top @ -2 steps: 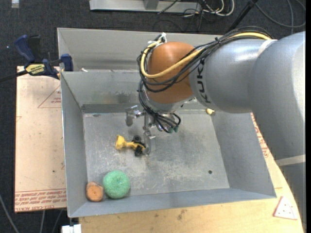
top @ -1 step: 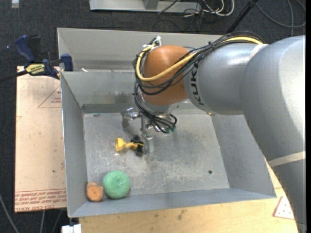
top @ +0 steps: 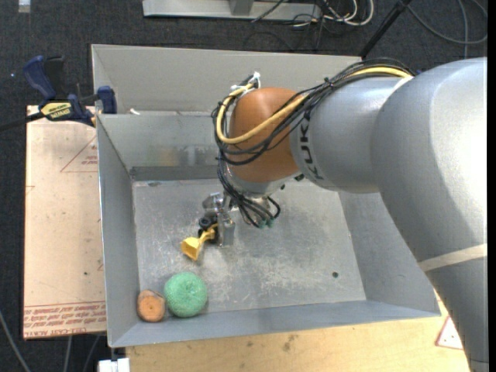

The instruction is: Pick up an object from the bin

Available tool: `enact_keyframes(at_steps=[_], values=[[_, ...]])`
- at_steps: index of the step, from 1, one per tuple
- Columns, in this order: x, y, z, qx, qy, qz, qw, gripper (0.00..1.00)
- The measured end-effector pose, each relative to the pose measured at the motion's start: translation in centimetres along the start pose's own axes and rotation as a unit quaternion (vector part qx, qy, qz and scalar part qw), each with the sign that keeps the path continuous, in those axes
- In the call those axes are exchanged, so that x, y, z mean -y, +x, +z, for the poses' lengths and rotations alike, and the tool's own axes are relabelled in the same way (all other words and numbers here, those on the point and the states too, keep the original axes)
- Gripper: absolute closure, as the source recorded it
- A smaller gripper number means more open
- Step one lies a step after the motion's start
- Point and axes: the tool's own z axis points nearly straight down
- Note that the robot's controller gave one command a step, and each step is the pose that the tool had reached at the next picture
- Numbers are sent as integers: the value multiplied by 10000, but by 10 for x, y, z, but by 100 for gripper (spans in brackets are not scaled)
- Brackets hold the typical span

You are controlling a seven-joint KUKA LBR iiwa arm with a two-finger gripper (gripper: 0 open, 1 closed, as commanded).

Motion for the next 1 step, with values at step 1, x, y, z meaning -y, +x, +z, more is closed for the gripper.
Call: enact_keyframes(at_steps=[1], values=[[0, 0, 0, 0, -1, 2, 10000, 100]])
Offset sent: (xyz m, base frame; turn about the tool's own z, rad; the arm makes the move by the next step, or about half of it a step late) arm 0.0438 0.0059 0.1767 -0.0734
